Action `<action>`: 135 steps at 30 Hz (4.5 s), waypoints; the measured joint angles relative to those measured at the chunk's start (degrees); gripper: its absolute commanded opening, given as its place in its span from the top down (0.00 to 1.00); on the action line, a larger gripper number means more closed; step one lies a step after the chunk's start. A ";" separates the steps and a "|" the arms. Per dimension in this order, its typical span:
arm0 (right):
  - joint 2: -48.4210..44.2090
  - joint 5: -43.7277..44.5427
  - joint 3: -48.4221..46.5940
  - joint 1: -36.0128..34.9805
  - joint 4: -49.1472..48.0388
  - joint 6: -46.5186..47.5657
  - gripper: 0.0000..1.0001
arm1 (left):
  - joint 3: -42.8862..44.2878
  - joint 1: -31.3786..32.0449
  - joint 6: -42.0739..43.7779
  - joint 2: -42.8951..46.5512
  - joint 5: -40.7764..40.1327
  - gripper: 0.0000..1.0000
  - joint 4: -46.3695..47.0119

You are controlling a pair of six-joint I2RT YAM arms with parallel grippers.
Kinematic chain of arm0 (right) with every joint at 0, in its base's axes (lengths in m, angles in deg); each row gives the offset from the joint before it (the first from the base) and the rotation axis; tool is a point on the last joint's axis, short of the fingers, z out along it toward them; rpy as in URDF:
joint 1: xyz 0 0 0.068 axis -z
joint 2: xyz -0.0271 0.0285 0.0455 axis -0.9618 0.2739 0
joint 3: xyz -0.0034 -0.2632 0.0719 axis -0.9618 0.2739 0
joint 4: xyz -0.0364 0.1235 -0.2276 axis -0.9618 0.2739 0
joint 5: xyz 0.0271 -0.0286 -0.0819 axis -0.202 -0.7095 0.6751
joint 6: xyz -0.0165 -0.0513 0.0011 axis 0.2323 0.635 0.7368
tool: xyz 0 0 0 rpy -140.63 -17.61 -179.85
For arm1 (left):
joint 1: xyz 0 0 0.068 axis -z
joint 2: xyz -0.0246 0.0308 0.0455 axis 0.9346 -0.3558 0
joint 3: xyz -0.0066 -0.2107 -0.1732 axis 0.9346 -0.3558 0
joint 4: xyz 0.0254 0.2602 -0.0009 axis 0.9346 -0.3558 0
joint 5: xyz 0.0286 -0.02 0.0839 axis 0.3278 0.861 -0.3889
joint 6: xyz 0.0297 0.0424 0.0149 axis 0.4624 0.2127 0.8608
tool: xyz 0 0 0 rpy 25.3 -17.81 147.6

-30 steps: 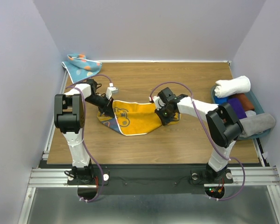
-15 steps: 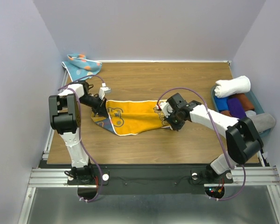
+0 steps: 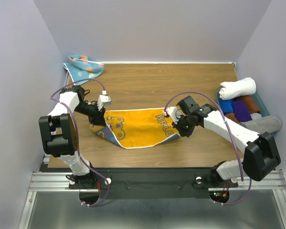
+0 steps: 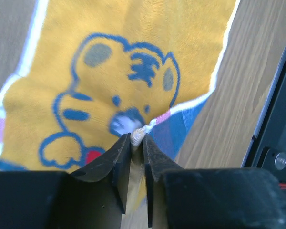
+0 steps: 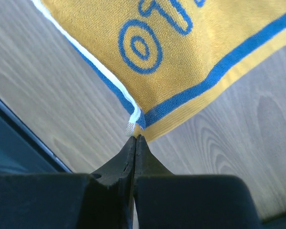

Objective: Roll the towels
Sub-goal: Flatten the towel, then fold the towel

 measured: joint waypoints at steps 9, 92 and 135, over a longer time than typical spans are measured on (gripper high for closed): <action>0.02 -5.55 0.83 0.00 8.09 5.25 0.56 | -11.06 -0.90 9.22 5.11 -10.23 0.53 -1.11; 37.35 -14.49 -26.73 20.13 -10.84 -13.94 0.99 | 5.27 -7.28 -33.79 -12.20 -14.05 0.53 30.86; 36.22 -17.33 -36.26 26.64 -9.86 -8.26 0.99 | 17.44 -6.23 -31.85 -14.73 -0.94 1.00 29.35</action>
